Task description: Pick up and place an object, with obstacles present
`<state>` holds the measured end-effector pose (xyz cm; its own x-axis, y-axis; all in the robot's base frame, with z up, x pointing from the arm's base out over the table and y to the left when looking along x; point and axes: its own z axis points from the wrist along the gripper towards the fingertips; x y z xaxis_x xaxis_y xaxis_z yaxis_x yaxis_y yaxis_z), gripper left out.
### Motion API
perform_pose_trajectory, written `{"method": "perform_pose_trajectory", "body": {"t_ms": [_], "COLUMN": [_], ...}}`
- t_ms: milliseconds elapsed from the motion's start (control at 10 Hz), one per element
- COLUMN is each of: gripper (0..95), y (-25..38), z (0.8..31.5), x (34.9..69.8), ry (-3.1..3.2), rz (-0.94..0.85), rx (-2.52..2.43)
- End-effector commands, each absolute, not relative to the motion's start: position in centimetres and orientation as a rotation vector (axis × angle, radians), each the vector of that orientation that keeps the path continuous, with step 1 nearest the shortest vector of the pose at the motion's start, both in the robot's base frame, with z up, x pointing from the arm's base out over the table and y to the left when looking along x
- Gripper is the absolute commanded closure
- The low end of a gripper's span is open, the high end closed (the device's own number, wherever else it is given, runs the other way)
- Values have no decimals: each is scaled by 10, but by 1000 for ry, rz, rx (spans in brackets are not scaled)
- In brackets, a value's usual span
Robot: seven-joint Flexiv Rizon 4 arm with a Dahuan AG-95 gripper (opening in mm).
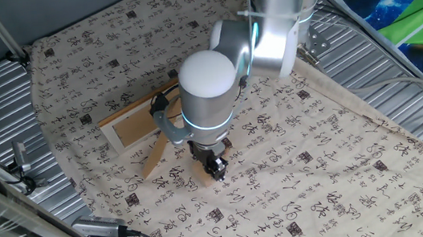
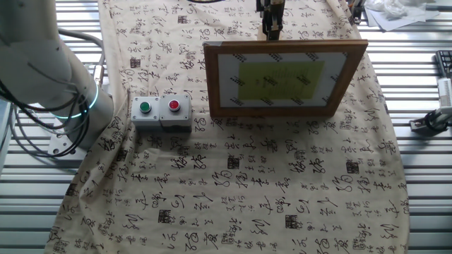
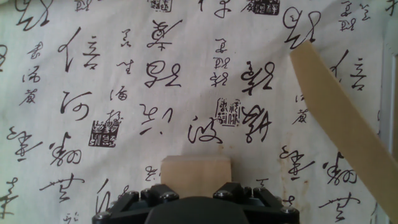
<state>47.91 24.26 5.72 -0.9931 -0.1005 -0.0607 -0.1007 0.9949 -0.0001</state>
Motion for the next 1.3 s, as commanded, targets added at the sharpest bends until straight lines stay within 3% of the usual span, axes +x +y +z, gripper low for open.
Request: {"method": "perform_pose_trajectory", "body": {"t_ms": [100,1300], "gripper": [950,950], "y": [243,243], "z": [59,58], "x": [479,478], "ry": [3084,3070], "rz": [4,-3], "rx": [-156,-147]}}
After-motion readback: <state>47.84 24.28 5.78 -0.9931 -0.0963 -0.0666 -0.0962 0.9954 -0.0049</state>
